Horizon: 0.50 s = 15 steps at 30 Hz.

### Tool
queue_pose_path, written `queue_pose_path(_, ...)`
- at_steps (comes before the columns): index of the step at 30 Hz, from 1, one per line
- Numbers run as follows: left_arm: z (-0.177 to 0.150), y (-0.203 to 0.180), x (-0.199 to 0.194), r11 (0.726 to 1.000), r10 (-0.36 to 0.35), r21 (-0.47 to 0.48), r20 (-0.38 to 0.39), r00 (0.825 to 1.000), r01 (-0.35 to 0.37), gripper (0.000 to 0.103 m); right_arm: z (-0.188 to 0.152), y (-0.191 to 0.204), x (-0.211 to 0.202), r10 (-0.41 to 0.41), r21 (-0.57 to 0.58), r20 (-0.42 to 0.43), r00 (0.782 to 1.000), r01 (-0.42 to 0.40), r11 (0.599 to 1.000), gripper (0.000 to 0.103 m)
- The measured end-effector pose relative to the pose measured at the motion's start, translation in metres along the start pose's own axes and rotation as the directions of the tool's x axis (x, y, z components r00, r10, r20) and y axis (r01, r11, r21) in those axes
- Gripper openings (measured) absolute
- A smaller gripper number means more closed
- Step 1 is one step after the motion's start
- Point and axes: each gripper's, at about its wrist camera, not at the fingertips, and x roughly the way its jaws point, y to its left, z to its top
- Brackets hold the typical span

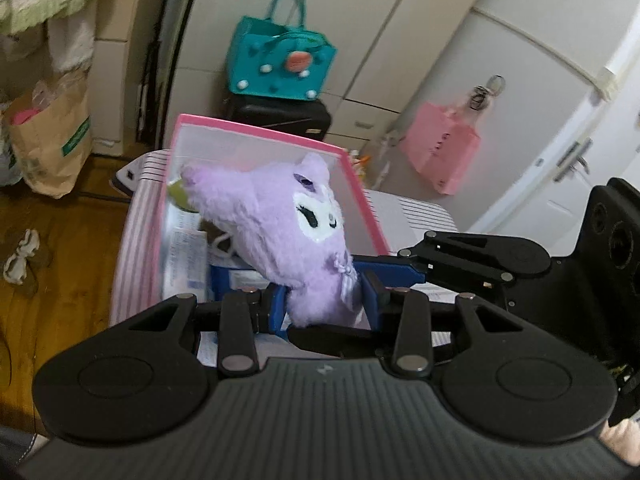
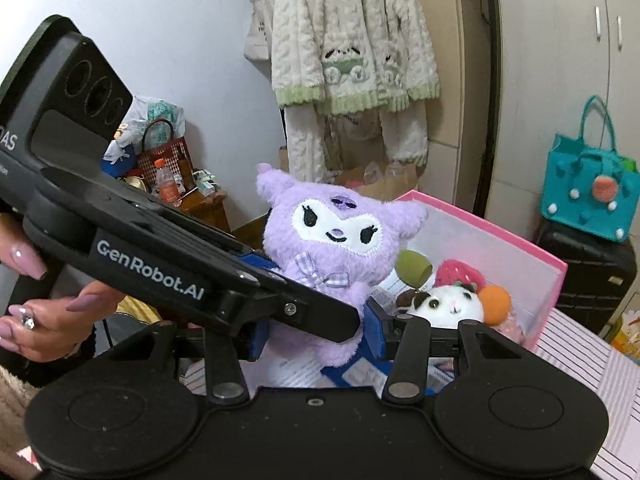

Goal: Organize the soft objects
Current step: 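Lift the lilac plush with both tools and carry it over the pink box, then lower the lilac plush into the box and open both tools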

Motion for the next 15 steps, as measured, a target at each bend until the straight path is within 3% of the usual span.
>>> queue_pose_path(8,0.018,0.031,0.037,0.996,0.05,-0.07,-0.052,0.997,-0.054,0.037,0.002,-0.034,0.04,0.095,0.157,-0.08,0.992,-0.082,0.984,0.053)
queue_pose_path(15,0.011,0.042,0.053,0.994,0.056,-0.091,-0.089,0.994,-0.065,0.038,0.001,-0.035,0.057,0.111,0.133,-0.167,0.98,-0.089,0.987,0.053)
